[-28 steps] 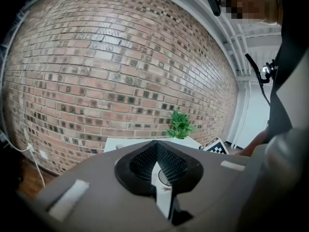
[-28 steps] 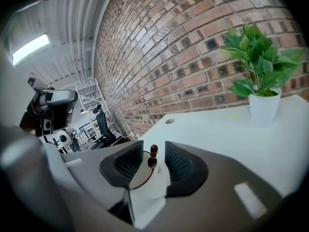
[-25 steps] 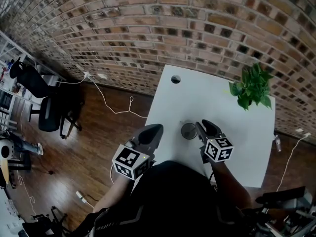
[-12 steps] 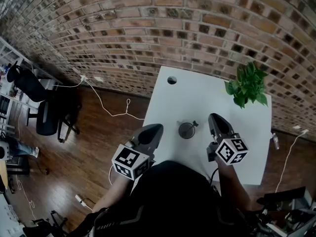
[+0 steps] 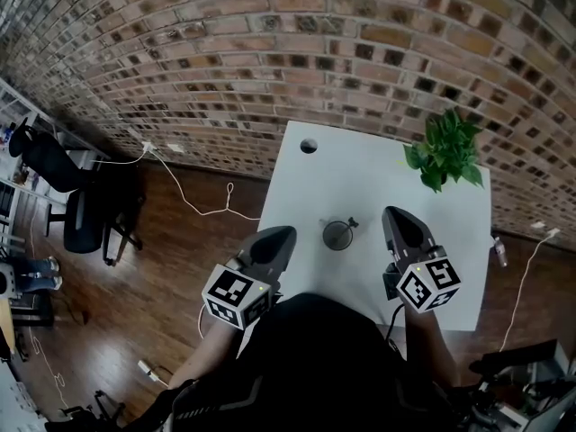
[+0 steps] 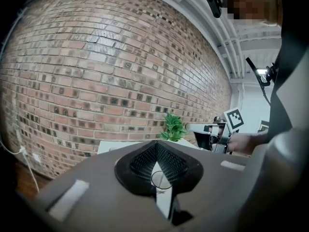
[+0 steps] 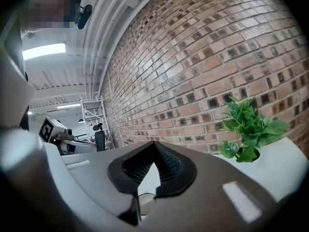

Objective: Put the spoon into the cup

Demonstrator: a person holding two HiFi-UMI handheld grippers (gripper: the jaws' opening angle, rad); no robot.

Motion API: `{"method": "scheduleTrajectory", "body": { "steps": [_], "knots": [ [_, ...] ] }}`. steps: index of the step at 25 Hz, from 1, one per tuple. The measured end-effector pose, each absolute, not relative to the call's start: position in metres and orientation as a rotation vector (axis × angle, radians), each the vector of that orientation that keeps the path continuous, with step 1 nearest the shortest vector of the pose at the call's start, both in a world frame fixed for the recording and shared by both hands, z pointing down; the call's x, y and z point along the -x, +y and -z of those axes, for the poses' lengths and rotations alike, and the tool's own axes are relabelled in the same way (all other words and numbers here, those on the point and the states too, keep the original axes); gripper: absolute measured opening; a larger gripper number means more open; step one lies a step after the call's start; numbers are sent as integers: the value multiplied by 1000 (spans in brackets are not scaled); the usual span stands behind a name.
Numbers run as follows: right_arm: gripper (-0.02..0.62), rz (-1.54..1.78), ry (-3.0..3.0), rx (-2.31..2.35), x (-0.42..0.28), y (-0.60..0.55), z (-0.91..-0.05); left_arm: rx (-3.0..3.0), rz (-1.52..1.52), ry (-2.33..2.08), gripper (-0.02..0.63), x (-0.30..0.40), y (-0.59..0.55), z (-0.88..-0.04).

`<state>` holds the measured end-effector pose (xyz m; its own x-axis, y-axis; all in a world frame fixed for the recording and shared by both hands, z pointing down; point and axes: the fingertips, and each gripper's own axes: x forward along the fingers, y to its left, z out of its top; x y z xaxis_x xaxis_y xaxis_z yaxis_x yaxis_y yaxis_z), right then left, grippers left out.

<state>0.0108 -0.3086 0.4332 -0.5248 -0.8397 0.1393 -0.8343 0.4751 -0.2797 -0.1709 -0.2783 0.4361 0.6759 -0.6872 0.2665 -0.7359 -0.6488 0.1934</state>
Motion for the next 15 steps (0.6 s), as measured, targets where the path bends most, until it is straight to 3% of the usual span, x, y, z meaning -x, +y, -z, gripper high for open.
{"method": "scheduleTrajectory", "body": {
  "steps": [4,15],
  "knots": [
    [6,365,2772,1527,-3,-299,-421,-2621,-248,-1107,-8,167,-276,-435],
    [6,403,2691,1584,-17,-281,-402,-2651,-246,-1045,-8,162,-268,-431]
  ]
}}
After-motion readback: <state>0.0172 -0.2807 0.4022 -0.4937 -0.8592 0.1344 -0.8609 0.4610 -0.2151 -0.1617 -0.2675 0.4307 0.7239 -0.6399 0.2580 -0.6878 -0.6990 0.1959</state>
